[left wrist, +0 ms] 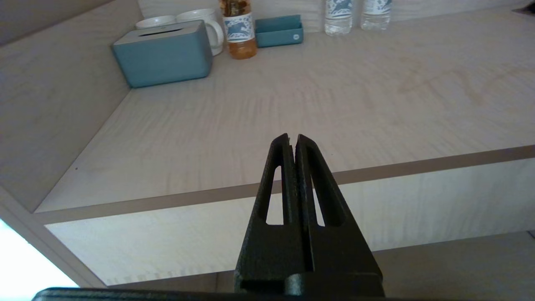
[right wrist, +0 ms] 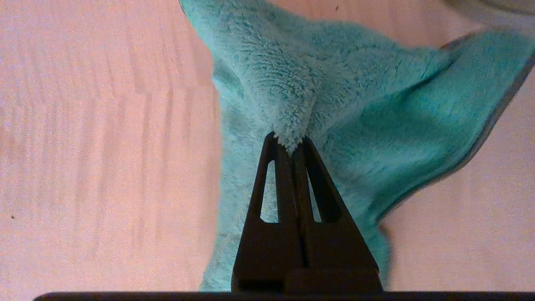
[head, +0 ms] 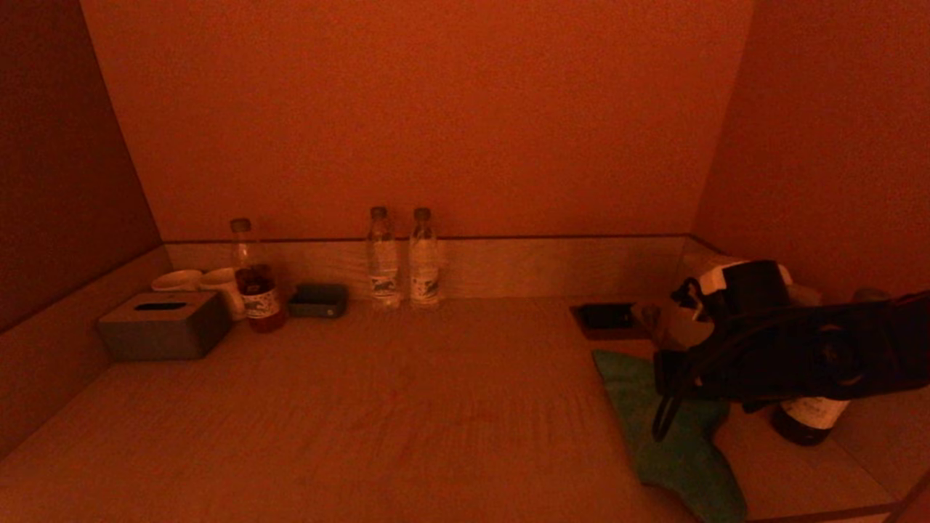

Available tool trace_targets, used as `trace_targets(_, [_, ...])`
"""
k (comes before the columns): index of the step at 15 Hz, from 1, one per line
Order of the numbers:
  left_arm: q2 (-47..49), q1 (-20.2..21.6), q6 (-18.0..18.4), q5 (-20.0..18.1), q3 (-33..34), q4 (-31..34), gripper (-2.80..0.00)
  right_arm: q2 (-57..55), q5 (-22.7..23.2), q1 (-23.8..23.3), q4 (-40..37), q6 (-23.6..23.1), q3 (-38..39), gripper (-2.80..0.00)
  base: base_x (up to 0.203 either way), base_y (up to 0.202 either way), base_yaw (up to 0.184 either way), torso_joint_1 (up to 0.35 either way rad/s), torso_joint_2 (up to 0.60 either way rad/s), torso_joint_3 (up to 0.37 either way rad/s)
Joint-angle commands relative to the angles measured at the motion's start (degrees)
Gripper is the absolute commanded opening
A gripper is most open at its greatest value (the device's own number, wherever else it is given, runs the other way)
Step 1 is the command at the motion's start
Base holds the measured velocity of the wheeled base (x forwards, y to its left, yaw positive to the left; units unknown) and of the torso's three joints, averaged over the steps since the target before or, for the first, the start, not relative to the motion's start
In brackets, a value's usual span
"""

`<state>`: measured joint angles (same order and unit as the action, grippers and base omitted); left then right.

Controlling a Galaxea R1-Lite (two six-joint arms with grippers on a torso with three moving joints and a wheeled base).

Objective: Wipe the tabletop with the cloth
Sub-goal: Pick up the tablecloth, then sweep the stains on the table

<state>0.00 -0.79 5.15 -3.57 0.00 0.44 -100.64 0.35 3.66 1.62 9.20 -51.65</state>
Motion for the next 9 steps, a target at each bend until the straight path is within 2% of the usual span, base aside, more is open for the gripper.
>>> trace_targets(1, [0.0,0.0,0.0,0.0,0.0,0.0,-2.8,4.5,0.2,2.4,-1.1,0.4,-1.4,-2.8,0.0,0.0,0.0,0.0,0.0,0.0])
trace_targets(4, [0.0,0.0,0.0,0.0,0.0,0.0,-2.8,12.2,0.3,8.7,-3.1,3.4,-6.5,-2.8,0.0,0.0,0.0,0.0,0.0,0.0])
trace_targets(7, [0.0,0.0,0.0,0.0,0.0,0.0,-2.8,11.0,0.1,11.1,-6.2,5.2,-11.3,-2.8,0.0,0.0,0.0,0.0,0.0,0.0])
trace_targets(9, [0.0,0.0,0.0,0.0,0.0,0.0,-2.8,10.0,-0.2,12.6,-11.7,7.5,-18.2,-2.8,0.0,0.0,0.0,0.0,0.0,0.0])
